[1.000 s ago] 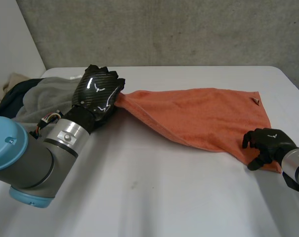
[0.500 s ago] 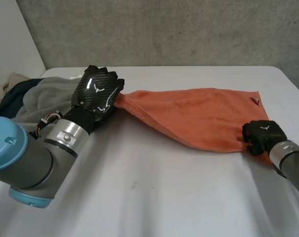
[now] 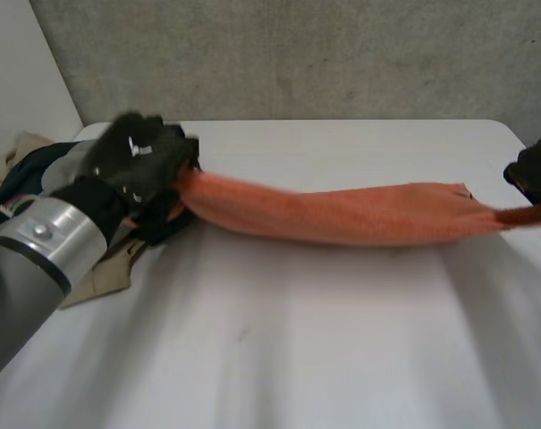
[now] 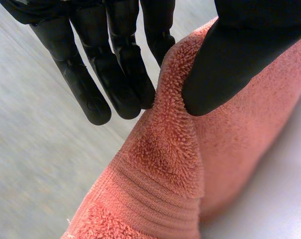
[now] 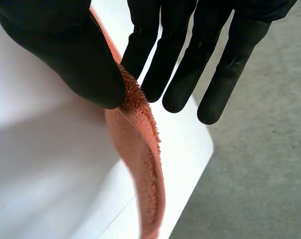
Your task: Fold the laundry.
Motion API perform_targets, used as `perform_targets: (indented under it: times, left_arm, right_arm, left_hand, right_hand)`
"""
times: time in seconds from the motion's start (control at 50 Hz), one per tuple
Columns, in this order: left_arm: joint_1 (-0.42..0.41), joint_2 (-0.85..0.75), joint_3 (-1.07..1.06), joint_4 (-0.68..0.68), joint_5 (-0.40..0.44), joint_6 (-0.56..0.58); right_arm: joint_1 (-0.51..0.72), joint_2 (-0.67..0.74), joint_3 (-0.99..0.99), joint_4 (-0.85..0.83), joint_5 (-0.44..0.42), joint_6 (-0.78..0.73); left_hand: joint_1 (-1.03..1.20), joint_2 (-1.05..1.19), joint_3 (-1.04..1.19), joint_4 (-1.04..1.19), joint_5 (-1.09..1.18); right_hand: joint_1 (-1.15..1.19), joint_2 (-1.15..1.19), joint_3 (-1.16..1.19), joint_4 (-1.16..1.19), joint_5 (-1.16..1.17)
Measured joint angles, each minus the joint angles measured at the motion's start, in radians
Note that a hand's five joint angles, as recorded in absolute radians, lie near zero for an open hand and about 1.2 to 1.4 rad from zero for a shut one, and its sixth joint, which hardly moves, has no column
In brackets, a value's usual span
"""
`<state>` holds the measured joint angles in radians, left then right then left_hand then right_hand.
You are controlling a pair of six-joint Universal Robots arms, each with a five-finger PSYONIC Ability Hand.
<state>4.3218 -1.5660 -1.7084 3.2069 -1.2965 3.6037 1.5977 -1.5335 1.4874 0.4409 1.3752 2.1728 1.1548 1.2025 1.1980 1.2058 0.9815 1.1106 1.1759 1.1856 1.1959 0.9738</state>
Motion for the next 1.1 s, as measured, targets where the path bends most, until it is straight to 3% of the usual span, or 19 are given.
perform_targets:
  times: [0.12, 0.26, 0.4, 0.56, 0.6, 0.68, 0.8, 1.1]
  left_arm:
    - [0.003, -0.120, 0.035, -0.101, -0.002, 0.016]
    - [0.007, -0.366, 0.210, -0.017, -0.007, 0.074]
    - [0.006, -0.564, 0.606, 0.197, -0.007, 0.138]
    - [0.006, -0.637, 0.939, 0.614, -0.019, 0.096]
    - [0.009, -0.635, 0.962, 0.667, -0.022, 0.069]
    - [0.017, -0.629, 0.961, 0.688, -0.026, 0.027]
    - [0.018, -0.616, 0.881, 0.614, -0.029, 0.011]
    - [-0.014, -0.635, 0.434, 0.489, -0.021, 0.136]
  right_arm:
    - [-0.011, 0.061, 0.010, 0.049, 0.000, -0.047]
    - [-0.007, 0.293, -0.081, -0.053, 0.015, 0.011]
    - [0.016, 0.418, -0.347, -0.330, 0.107, 0.202]
    - [0.045, 0.381, -0.508, -0.811, 0.177, 0.371]
    - [0.049, 0.365, -0.514, -0.889, 0.178, 0.381]
    - [0.052, 0.350, -0.510, -0.951, 0.172, 0.381]
    - [0.051, 0.367, -0.483, -0.923, 0.141, 0.374]
    - [0.049, 0.549, -0.297, -0.624, 0.086, 0.319]
  left_hand:
    - [0.000, 0.000, 0.000, 0.000, 0.000]
    - [0.000, 0.000, 0.000, 0.000, 0.000]
    - [0.000, 0.000, 0.000, 0.001, 0.000]
    - [0.000, 0.000, 0.000, 0.001, 0.000]
    - [0.000, 0.000, 0.000, 0.001, 0.001]
    - [0.000, 0.000, 0.000, 0.001, 0.010]
    - [0.000, 0.000, 0.000, 0.001, 0.010]
    - [0.000, 0.000, 0.000, 0.001, 0.010]
  right_hand:
    - [0.000, 0.000, 0.000, 0.000, 0.000]
    - [0.000, 0.000, 0.000, 0.000, 0.000]
    - [0.000, 0.000, 0.003, 0.000, 0.017]
    - [0.000, 0.000, 0.003, 0.000, 0.044]
    - [0.000, 0.000, 0.003, 0.000, 0.047]
    - [0.000, 0.000, 0.003, 0.000, 0.049]
    - [0.000, 0.000, 0.003, 0.001, 0.049]
    - [0.000, 0.000, 0.003, 0.001, 0.049]
